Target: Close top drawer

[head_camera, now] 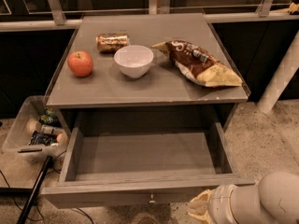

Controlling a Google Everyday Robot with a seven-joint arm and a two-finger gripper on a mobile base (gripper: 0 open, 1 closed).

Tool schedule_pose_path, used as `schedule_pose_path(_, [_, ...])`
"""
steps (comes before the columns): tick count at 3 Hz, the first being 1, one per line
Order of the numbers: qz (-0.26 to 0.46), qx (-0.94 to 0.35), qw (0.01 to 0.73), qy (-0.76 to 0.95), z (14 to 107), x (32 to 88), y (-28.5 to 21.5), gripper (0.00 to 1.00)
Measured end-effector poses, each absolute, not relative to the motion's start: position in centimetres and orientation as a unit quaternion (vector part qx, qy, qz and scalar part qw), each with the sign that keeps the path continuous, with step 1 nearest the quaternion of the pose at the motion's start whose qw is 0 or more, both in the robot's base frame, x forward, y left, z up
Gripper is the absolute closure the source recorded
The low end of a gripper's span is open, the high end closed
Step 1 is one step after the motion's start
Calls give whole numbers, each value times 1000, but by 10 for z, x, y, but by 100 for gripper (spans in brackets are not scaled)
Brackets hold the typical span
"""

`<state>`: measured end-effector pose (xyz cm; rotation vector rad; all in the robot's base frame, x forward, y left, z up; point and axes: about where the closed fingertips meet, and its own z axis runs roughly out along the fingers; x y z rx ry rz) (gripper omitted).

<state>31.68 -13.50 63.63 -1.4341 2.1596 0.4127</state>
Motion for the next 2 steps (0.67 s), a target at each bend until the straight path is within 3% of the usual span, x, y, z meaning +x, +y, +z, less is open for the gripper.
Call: schedule_pose_path(2, [164,-526,267,791,638,328,-133,12])
